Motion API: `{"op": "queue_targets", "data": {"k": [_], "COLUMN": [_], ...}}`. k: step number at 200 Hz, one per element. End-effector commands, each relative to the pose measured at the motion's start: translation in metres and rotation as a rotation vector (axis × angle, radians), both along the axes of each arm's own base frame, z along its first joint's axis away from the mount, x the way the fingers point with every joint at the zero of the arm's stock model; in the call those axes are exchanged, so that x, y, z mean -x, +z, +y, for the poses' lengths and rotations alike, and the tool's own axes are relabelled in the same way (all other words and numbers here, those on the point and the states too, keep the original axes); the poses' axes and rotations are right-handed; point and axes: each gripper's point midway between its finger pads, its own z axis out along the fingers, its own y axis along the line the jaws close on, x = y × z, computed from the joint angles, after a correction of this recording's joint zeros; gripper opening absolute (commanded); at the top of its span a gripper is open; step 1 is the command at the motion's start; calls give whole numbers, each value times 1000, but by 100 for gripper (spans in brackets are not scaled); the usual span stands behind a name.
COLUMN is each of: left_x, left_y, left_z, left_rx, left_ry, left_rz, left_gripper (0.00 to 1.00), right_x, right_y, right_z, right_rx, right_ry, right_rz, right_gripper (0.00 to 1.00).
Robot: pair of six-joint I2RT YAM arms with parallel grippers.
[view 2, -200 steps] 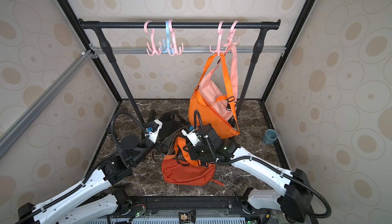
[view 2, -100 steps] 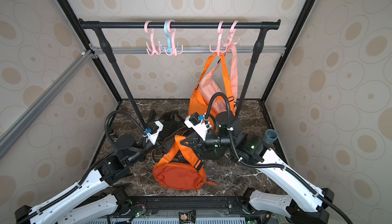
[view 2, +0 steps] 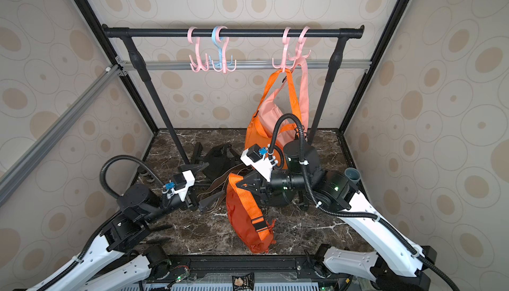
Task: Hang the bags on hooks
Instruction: Pick up the bag from the bag, then hang the bag on the hook.
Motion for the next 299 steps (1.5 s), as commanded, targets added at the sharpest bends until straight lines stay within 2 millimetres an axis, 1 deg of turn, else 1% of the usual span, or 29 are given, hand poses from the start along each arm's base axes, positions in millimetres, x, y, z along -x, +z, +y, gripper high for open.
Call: {"op": "queue_targets", "data": {"k": [1,39,56,61,72,82,87,93,113,137,161,173,187,189,192,209,212,214,219,228,234,235,239,242,249,250,272,282,299], "left_x": [1,-8,-14,-16,-20,-24,-26,-29,-32,-53,-76,-84,-96,-96,-100,-118,-120,-122,-127,-134,-141,-138,-145,-145,-152,-157,-172,-181,-189], "left_y": [-21,-19,-13,-11,-1,13,21,30,63,102,144,171,189,197,195,216,222,223,228,239,241,248,244,252,255,248,262,259,261], "left_z": [-22,-34,-34,-32,-26,-18,-13,-7,7,17,14,11,0,0,-5,-18,-19,-22,-25,-29,-34,-31,-37,-37,-42,-46,-59,-69,-73], "left_rx": [-54,-48,-51,-50,-44,-27,-14,0,31,55,93,133,154,167,158,157,161,160,159,170,167,180,168,183,181,169,177,171,184], "left_ry": [-104,-118,-90,-74,-28,24,52,88,164,291,371,388,392,391,392,405,409,409,419,429,436,436,441,443,449,451,458,457,474], "left_rz": [84,83,62,49,18,-17,-37,-57,-116,-124,-112,-114,-110,-117,-108,-107,-113,-112,-111,-118,-116,-125,-116,-123,-118,-109,-106,-97,-112], "left_gripper": [100,100,94,84,46,19,8,0,0,0,0,0,0,0,0,0,0,0,0,0,0,0,0,0,0,0,0,0,0], "right_x": [13,22,23,24,21,20,17,12,-10,-40,-64,-74,-84,-85,-87,-96,-100,-97,-99,-103,-108,-109,-112,-113,-118,-118,-132,-142,-160], "right_y": [29,39,40,41,43,47,48,50,63,91,137,159,183,187,192,216,216,224,232,242,247,249,253,256,262,263,282,288,292], "right_z": [-4,-6,-7,-8,-12,-17,-19,-22,-33,-53,-79,-92,-103,-105,-108,-118,-119,-122,-127,-133,-137,-138,-141,-144,-148,-149,-166,-177,-192], "right_rx": [-57,-73,-72,-74,-71,-68,-64,-60,-60,-91,-176,-212,-241,-247,-254,-281,-275,-296,-310,-327,-337,-341,-351,-361,-386,-390,-472,-501,-558], "right_ry": [55,94,96,92,62,37,12,-19,-169,-368,-536,-609,-667,-678,-692,-732,-743,-748,-762,-787,-813,-816,-830,-835,-843,-844,-873,-897,-892], "right_rz": [-59,-64,-66,-72,-90,-111,-122,-135,-182,-236,-279,-294,-327,-331,-336,-365,-360,-372,-383,-401,-412,-414,-421,-425,-425,-425,-426,-424,-376], "right_gripper": [0,0,0,0,0,0,0,0,0,0,0,0,0,0,0,0,0,0,0,0,0,0,0,0,0,0,0,0,0]}}
